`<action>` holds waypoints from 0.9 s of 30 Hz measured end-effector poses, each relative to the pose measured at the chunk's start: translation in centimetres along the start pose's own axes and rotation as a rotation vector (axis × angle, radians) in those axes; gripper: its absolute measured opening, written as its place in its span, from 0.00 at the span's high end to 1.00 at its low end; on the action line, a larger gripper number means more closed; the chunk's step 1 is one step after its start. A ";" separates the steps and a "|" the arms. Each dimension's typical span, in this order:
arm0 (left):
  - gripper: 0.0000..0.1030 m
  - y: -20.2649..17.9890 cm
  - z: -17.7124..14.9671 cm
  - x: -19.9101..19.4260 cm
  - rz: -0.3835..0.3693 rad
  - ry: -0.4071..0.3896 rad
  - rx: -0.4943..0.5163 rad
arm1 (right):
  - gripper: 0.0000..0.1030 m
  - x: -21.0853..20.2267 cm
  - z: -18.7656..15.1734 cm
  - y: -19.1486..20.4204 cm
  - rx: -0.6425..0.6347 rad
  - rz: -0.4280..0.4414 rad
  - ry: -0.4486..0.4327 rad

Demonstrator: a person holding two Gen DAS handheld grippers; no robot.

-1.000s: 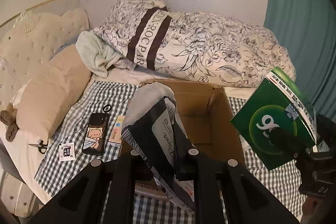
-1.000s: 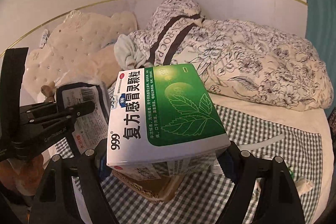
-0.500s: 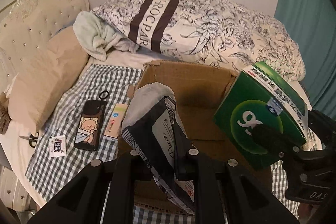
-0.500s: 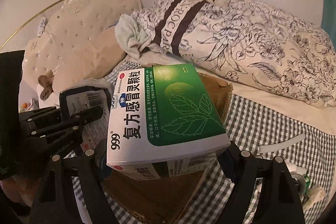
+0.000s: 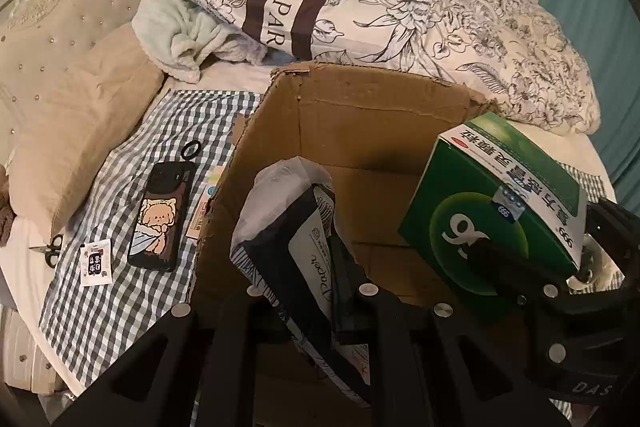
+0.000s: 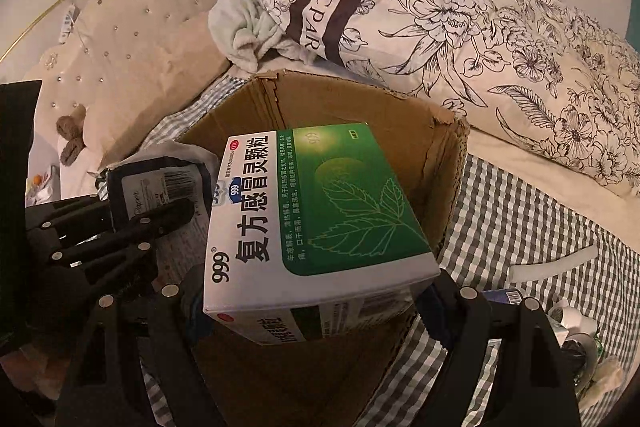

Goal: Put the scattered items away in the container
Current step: 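Lower both items into the cardboard box and open both tools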

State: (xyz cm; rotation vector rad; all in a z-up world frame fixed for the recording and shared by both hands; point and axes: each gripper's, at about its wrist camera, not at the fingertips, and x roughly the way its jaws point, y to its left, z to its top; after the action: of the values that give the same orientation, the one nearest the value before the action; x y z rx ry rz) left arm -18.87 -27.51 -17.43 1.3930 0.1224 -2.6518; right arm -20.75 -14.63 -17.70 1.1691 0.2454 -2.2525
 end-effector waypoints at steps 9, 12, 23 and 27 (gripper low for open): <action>0.49 0.3 0.7 -0.9 0.026 -0.003 -0.021 | 0.15 -0.4 0.3 0.7 -0.025 -0.034 0.002; 0.35 0.6 1.0 -2.0 0.029 -0.029 -0.038 | 0.11 -1.3 0.5 0.5 -0.015 -0.046 -0.019; 0.30 -0.1 1.7 -6.4 0.024 -0.102 -0.042 | 0.10 -6.3 1.2 -0.1 0.017 -0.068 -0.107; 0.23 -0.9 1.5 -8.1 0.019 -0.132 -0.030 | 0.10 -8.2 0.8 0.0 0.008 -0.082 -0.137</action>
State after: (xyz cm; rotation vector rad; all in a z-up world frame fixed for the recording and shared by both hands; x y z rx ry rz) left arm -15.73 -26.13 -9.88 1.1997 0.1335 -2.7051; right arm -17.63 -11.60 -10.70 1.0204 0.2344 -2.3958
